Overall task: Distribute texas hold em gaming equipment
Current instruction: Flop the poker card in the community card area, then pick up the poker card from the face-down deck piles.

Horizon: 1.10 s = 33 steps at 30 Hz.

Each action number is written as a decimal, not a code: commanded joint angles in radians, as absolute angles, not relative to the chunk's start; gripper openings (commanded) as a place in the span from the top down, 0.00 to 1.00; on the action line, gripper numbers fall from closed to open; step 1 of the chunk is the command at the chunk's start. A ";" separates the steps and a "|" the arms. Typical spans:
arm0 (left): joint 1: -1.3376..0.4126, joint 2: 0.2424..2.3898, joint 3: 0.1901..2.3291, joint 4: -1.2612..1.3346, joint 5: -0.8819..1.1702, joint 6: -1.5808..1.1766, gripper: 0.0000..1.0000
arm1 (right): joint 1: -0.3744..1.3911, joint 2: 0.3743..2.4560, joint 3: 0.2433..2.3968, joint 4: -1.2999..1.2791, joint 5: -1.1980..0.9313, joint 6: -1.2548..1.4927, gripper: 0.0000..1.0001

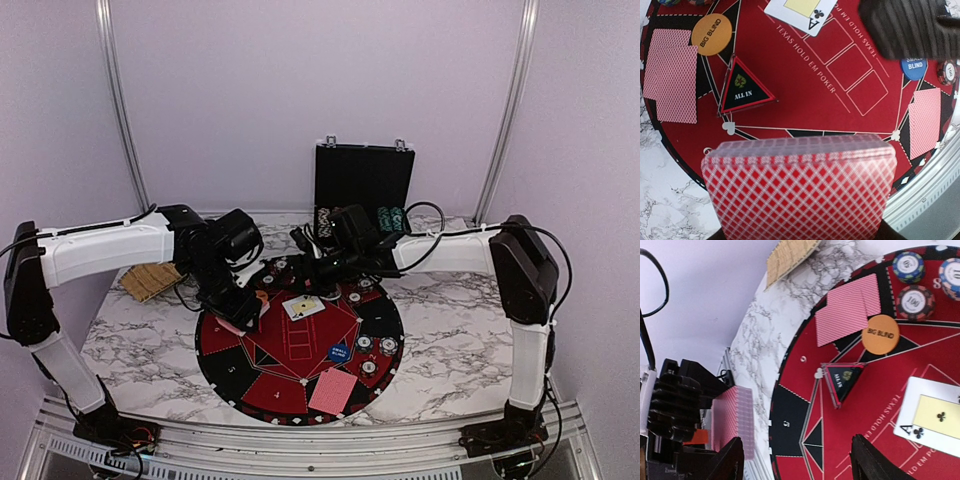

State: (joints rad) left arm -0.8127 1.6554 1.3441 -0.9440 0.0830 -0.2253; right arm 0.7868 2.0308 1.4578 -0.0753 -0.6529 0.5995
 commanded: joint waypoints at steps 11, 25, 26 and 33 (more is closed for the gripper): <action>-0.847 1.677 1.412 -0.954 0.096 -0.219 0.59 | 0.804 2.072 1.406 0.163 -0.923 0.740 0.27; -0.853 1.675 1.417 -0.962 0.092 -0.216 0.59 | 0.848 2.130 1.452 0.213 -0.947 0.792 0.27; -0.852 1.674 1.416 -0.962 0.089 -0.216 0.59 | 0.848 2.132 1.453 0.212 -0.947 0.796 0.27; -0.852 1.669 1.407 -0.963 0.089 -0.216 0.59 | 0.850 2.130 1.451 0.232 -0.945 0.810 0.27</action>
State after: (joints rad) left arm -0.8467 1.6703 1.3792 -0.9485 0.0883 -0.2234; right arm 0.8417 2.1159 1.4105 0.1883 -0.9352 0.7937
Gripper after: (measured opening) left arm 0.653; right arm 0.732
